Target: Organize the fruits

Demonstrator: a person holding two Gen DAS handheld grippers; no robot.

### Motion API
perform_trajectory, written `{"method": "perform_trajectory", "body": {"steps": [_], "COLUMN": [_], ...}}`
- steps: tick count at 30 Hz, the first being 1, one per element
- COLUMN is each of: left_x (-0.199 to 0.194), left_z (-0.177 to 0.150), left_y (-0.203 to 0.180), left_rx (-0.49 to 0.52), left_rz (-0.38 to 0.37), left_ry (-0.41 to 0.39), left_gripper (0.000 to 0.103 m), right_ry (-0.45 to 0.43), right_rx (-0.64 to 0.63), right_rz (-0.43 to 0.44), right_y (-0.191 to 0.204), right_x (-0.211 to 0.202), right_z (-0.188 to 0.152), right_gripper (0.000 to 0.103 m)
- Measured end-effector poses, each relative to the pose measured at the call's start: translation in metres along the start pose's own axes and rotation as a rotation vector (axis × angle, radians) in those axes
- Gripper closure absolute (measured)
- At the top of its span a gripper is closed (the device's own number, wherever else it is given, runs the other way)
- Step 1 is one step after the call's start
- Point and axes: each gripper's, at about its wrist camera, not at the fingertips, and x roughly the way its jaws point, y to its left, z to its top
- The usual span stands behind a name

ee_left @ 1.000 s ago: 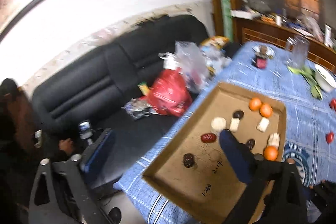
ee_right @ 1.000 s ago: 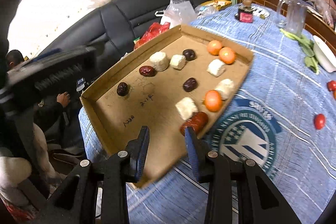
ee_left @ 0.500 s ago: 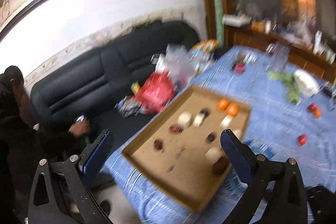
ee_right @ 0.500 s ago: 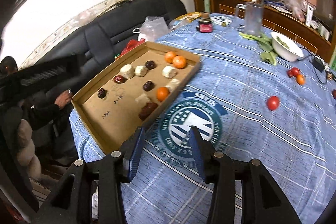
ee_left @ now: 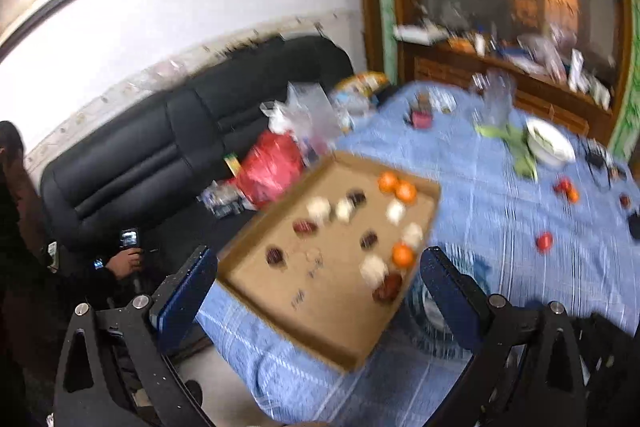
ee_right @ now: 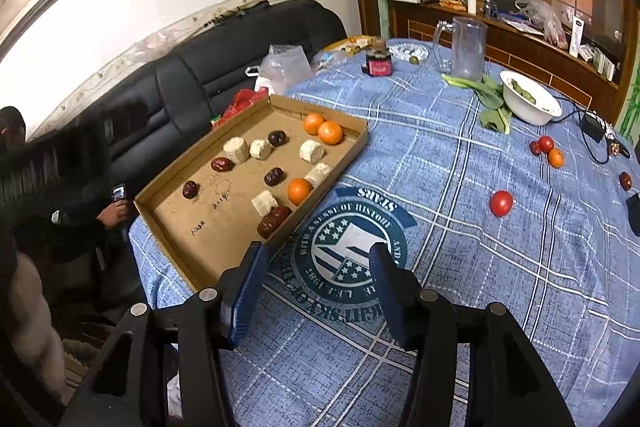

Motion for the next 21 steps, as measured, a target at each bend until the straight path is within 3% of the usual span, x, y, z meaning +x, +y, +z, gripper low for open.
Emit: {"method": "perform_trajectory", "body": {"steps": [8, 21], "left_x": [0.050, 0.069], "left_z": [-0.042, -0.044], "left_y": [-0.001, 0.020], "left_rx": [0.039, 0.011], "left_rz": [-0.023, -0.009], "left_ry": [0.179, 0.220], "left_gripper": [0.001, 0.001], "right_ry": [0.122, 0.169], "right_rx": [-0.010, -0.009], "right_rz": [-0.049, -0.044], "right_y": [0.002, 0.014], "right_x": [0.033, 0.054], "right_z": [-0.017, -0.017], "right_gripper": [0.044, 0.043]}}
